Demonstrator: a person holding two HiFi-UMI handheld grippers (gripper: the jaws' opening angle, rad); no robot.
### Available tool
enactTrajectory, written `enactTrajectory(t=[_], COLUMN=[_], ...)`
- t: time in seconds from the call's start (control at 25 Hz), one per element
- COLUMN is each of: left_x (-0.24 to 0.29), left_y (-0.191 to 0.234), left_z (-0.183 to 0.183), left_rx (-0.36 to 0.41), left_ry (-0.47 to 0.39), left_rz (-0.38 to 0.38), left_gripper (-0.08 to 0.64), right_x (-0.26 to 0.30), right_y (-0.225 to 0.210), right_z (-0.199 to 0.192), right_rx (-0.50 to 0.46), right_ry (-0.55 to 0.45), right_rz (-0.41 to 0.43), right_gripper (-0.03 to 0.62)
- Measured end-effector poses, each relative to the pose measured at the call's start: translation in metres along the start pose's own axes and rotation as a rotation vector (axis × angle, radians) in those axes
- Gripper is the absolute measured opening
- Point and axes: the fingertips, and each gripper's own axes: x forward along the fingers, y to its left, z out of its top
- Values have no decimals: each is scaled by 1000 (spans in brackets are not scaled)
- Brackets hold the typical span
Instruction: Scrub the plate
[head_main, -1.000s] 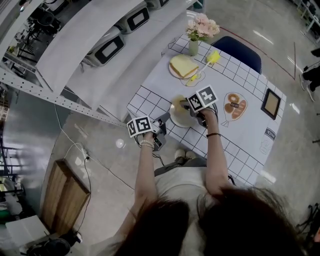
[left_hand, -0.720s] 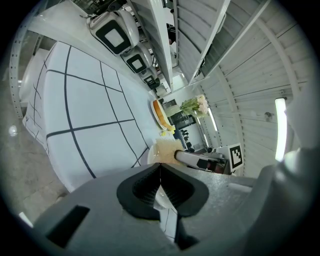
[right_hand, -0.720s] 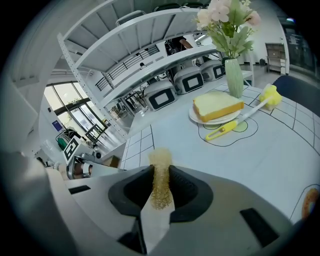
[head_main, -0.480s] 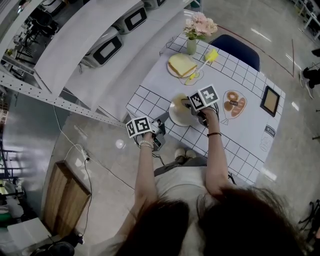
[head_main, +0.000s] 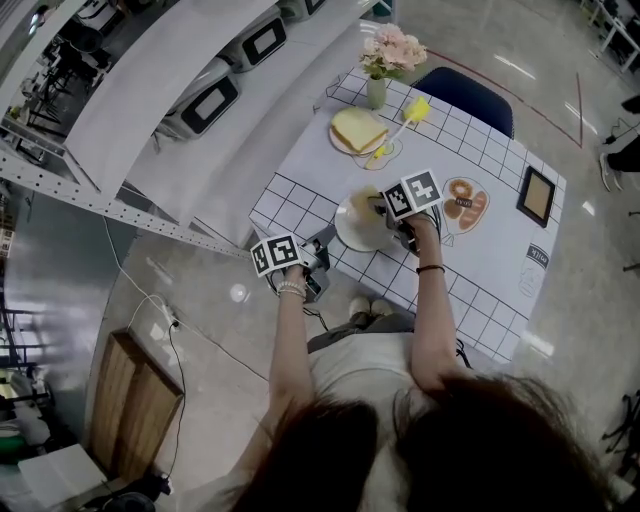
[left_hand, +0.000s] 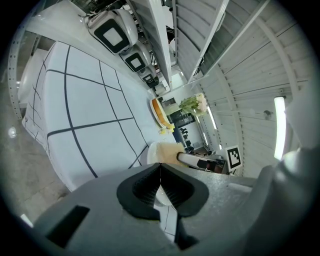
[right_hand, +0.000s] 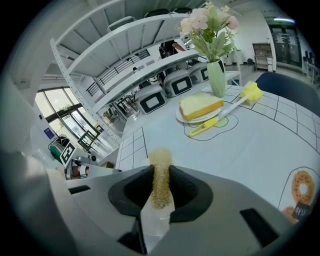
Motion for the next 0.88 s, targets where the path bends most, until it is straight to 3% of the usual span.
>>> enactTrajectory(t=[0.88], left_x=[3], left_y=[-5], left_z=[-4], left_rx=[28], left_ry=[12], left_rz=[8], left_gripper=[11], right_x=[-22], right_y=[-8], right_z=[-13], right_rx=[37], right_ry=[7], right_rz=[17], right_gripper=[80])
